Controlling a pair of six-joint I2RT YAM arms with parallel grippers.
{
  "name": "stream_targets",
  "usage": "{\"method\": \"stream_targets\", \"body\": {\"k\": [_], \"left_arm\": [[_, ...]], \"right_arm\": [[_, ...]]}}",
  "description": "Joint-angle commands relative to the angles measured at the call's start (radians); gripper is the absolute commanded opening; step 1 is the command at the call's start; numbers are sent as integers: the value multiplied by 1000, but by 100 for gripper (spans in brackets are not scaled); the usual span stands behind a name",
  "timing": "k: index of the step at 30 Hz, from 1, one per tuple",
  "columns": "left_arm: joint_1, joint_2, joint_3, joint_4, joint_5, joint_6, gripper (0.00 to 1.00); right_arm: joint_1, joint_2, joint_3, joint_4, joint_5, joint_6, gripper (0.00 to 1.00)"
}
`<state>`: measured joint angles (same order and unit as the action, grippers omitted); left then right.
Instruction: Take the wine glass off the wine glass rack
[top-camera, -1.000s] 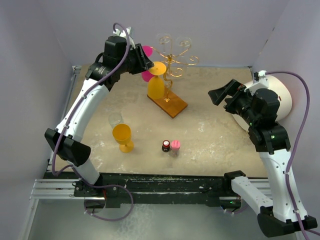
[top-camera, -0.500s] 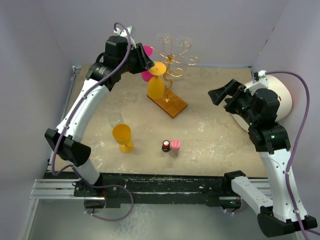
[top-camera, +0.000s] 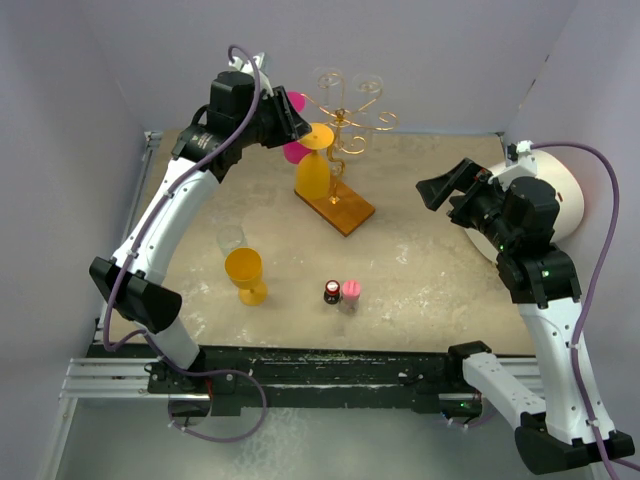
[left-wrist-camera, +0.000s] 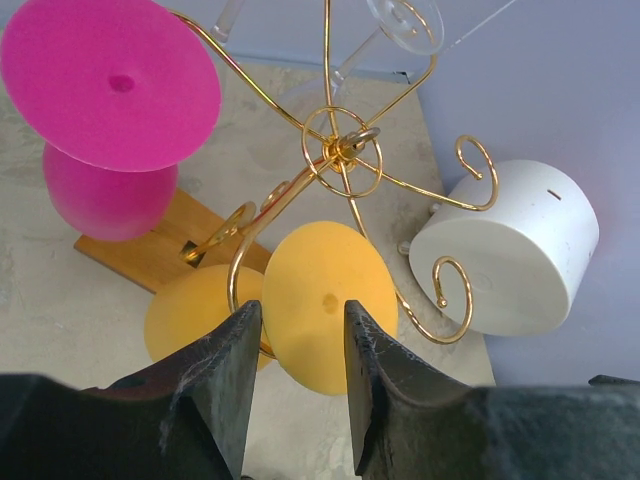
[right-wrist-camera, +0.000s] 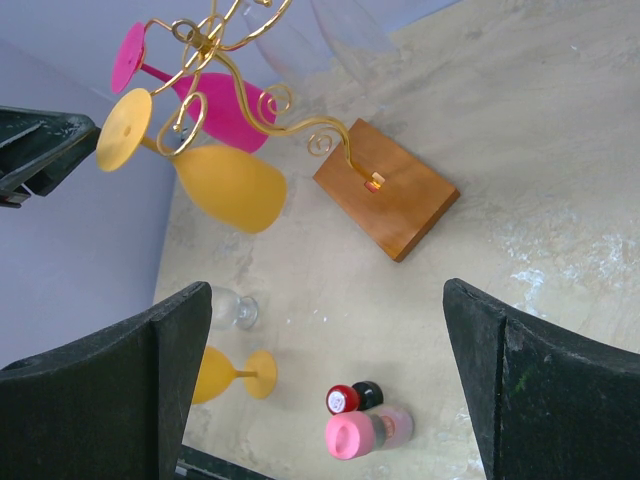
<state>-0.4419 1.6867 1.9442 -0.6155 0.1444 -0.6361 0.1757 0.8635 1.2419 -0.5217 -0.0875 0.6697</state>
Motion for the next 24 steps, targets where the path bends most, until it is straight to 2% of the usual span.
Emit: {"method": "stream_targets", "body": {"k": [1,10,16,21,24], "left_arm": [[-8,0,3,39,63,-51,41],[-3,-6,-8,54,73,-121,42],[2,11,0,35,52,-128,38],[1,4,0,30,35,-128,31],[4,-1,2,27,22,-136,23]], "right_arm": [[-2,-3,26,28,12,-14,100],[-2,-5,24,29,6,-10,100],[-2,-14,28,21,14,-14,100],[-2,-19,32,17,25,-18,100],[-2,-17,37,17,23,-17,100]]}}
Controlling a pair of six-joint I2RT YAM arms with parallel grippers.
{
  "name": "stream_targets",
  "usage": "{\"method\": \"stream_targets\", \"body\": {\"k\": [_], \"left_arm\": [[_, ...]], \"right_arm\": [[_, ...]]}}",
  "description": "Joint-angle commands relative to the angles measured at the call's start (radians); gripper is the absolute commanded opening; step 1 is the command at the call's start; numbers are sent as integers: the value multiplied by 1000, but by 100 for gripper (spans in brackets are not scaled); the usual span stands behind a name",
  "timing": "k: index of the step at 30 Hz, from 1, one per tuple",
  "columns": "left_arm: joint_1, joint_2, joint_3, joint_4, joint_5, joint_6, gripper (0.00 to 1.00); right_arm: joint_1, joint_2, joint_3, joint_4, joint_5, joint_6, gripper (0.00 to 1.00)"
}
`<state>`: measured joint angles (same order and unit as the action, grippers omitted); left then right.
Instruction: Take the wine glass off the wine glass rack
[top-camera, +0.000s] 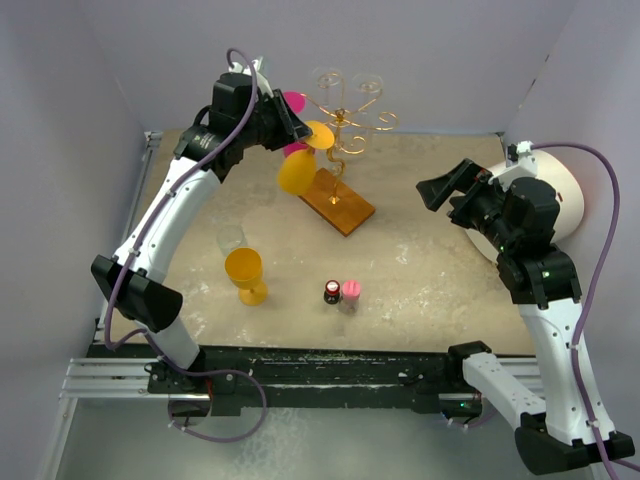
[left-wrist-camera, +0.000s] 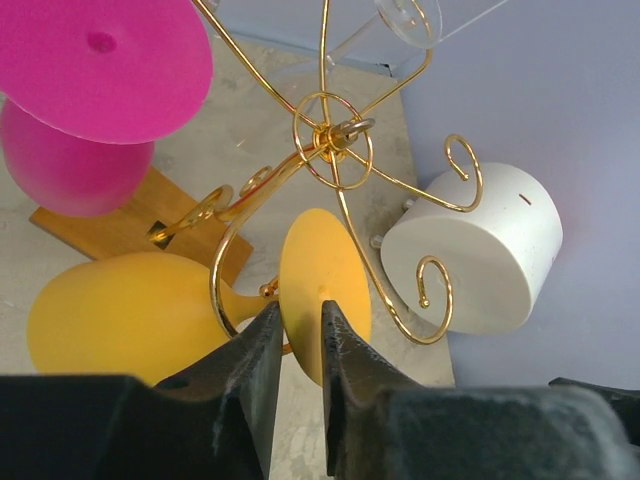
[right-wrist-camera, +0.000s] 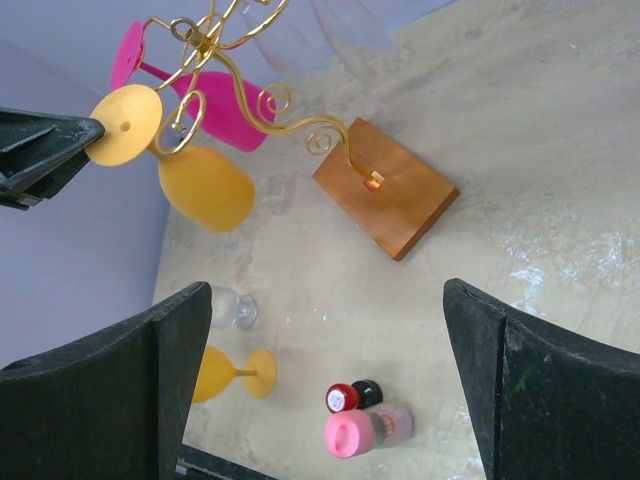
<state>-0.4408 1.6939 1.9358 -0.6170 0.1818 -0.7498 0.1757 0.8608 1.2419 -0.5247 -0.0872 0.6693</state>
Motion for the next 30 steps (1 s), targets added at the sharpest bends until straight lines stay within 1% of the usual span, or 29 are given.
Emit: {"method": "stream_targets", "body": {"k": [1,4,9,11,18,22,26,30], "left_arm": [[5,-13,9,29,-16,-29,21],[16,-12,4,39,6,-52,19],[29,-12,-1,57,45,-94,11],[33,-17,-1,66,57,-110,9],[51,-61,-14,83,82,-150,2],[74,-93,-39,86,82,-173,0],[98,-121,-72,109,93,-200,0],[118,-118,-81,138,117,-222,0]], "right_arm": [[-2,-15,37,20,23,-17,100],[-2,-14,36,20,24,-15,100],[-2,-14,37,20,26,-13,100],[-2,-18,39,20,32,-12,100],[-2,-25,39,20,53,-1,100],[-2,-25,39,17,55,-2,100],[-2,-25,37,15,55,0,100],[-2,-25,37,12,56,-1,100]]}}
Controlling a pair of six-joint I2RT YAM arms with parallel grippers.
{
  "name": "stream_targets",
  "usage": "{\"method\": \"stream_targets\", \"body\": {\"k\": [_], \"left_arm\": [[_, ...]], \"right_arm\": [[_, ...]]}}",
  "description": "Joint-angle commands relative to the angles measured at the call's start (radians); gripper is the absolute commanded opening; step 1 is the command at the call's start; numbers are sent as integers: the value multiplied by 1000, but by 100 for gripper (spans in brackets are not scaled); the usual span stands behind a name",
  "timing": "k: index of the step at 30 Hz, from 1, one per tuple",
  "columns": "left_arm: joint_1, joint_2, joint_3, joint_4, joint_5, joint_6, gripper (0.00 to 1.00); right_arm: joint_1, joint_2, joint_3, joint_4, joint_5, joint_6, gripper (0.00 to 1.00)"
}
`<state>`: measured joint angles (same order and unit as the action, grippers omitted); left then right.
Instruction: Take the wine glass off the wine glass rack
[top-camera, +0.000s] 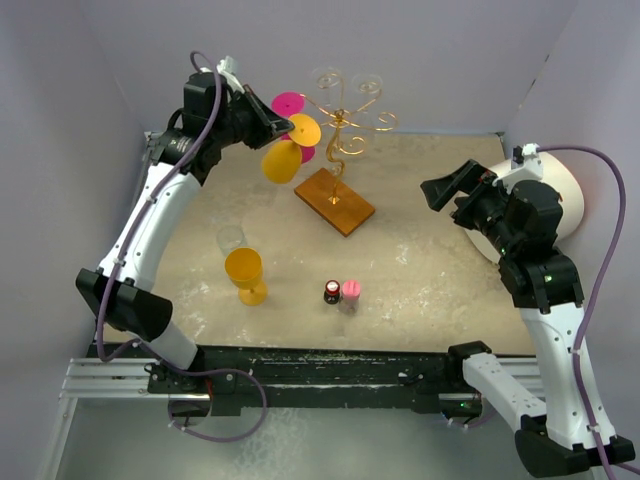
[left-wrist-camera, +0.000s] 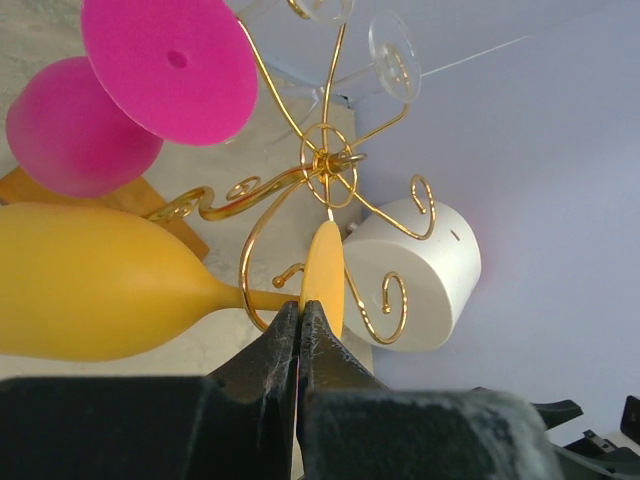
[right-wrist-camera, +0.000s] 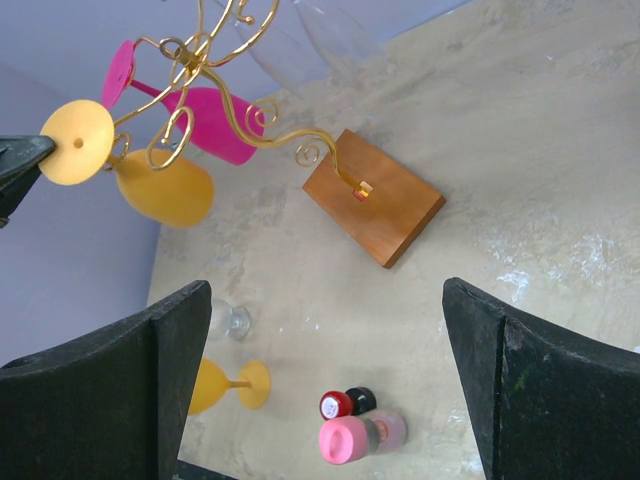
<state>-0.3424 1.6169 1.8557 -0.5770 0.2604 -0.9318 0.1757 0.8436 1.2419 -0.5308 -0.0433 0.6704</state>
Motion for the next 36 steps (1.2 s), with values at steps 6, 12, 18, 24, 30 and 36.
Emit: {"method": "stream_targets", "body": {"k": [6,12,18,24,30,36], "left_arm": [[34,3,20,138,90,-72,0],[36,40,52,154,103,-91,0],[34,67,73,174,118,-121,0],[33,85,83,194,157,-126,0],[34,85,70,201,205,-131,0],[32,64,49,232,250,-133,0]], "right_arm": [[-2,-13,37,15,16,-4,100],[-2,-20,40,5,32,-12,100],[-2,-22,39,5,33,-13,100],[-2,-24,38,5,34,-13,100],[-2,-25,38,5,34,-12,100],[-2,-26,35,5,27,-7,100]]}}
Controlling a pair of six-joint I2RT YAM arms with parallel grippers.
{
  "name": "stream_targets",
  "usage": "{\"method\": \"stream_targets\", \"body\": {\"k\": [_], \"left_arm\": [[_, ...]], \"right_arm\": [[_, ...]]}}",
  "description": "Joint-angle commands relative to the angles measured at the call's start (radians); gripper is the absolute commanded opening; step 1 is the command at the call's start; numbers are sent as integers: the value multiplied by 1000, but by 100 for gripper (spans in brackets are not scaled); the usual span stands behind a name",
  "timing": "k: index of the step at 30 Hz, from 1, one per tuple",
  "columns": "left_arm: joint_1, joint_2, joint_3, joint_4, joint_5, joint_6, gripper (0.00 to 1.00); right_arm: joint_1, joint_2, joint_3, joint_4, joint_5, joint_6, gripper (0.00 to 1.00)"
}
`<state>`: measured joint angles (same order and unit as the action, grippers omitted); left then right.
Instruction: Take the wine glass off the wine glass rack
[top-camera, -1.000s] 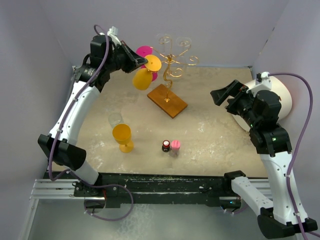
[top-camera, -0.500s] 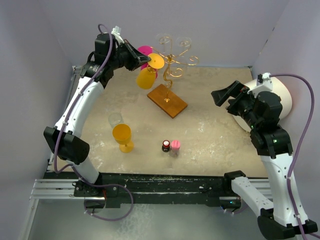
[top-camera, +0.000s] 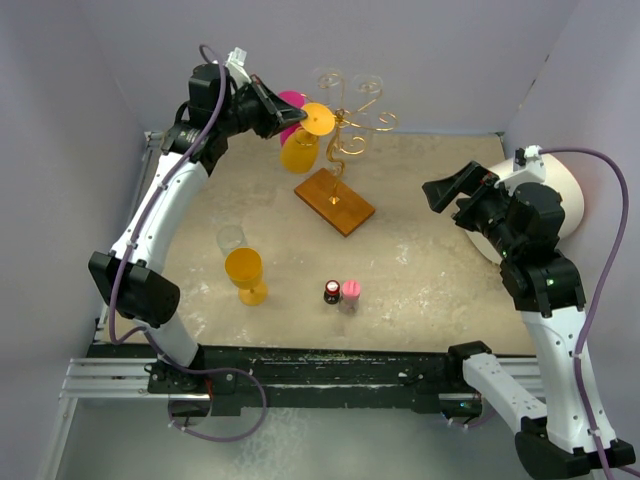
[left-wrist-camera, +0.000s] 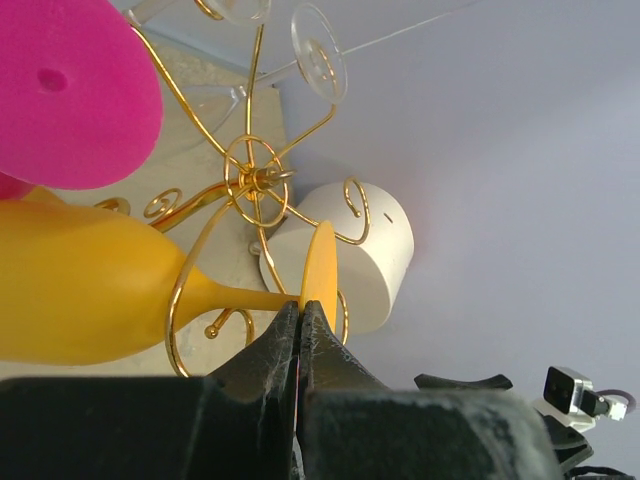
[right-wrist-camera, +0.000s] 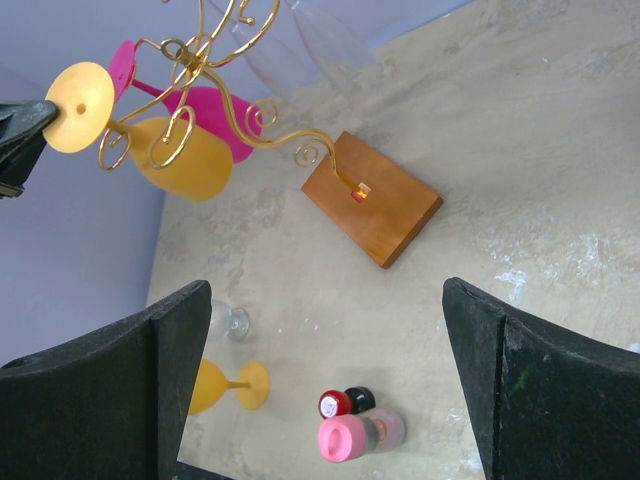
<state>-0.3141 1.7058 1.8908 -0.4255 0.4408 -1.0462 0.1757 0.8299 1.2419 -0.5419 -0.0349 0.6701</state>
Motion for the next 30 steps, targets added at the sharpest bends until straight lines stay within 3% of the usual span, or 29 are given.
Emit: {"method": "stream_targets", "body": {"k": [1,30], "left_arm": [[3,-26,13,81,81,-18,0],[-2,-34,-44,60,165,-18,0]], "right_arm": [[-2,-12,34,17,17,-6,100],[-2,-32,32,8,3,17,100]]}}
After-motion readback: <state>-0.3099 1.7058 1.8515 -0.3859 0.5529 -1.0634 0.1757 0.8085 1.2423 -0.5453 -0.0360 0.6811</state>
